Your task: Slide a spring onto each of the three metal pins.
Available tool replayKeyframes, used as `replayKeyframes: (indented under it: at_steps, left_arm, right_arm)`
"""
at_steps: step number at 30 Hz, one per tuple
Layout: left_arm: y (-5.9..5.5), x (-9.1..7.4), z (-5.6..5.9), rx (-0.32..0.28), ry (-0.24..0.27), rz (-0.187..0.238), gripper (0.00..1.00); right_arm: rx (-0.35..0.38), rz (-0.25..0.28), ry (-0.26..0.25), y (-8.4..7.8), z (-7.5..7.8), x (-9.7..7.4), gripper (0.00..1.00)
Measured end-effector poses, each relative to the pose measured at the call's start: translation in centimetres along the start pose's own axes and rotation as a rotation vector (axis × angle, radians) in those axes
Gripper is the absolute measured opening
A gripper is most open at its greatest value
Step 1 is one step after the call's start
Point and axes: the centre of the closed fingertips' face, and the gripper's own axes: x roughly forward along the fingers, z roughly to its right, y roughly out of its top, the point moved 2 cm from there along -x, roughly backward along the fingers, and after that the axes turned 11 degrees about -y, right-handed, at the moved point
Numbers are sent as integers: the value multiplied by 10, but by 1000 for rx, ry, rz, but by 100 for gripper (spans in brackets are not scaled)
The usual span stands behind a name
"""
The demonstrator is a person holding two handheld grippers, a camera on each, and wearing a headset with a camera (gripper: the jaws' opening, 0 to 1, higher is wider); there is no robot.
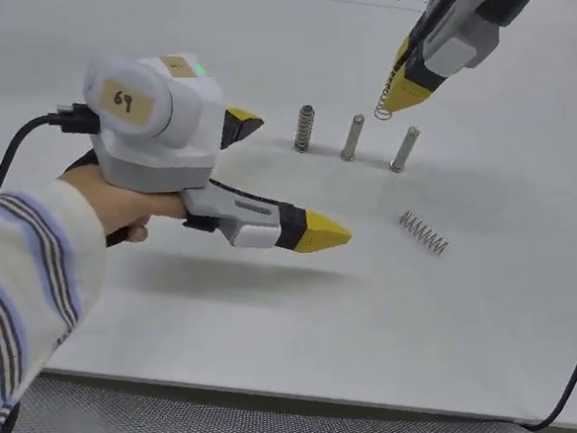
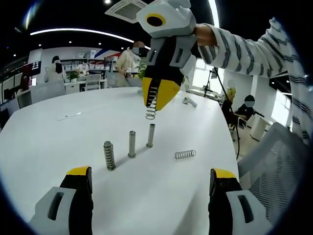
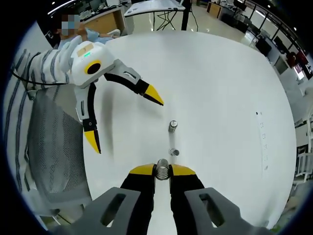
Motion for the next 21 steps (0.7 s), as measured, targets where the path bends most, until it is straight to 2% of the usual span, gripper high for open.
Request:
replayKeyframes:
  at_steps: [5, 10, 13, 21]
  left_arm:
    - [-1, 0, -1, 0, 3, -6, 98]
    - [-1, 1, -2, -8, 8, -5, 98]
    - [1, 1, 0, -21, -1, 7, 98]
    - [1, -1, -2, -16, 9, 0, 98]
  right_arm:
    - [-21, -10, -19, 4, 7, 9, 8]
    - [-26, -27, -16, 3, 9, 21, 8]
    - [-48, -31, -20, 2, 10, 24, 8]
    - [-50, -42, -7, 2, 10, 29, 8]
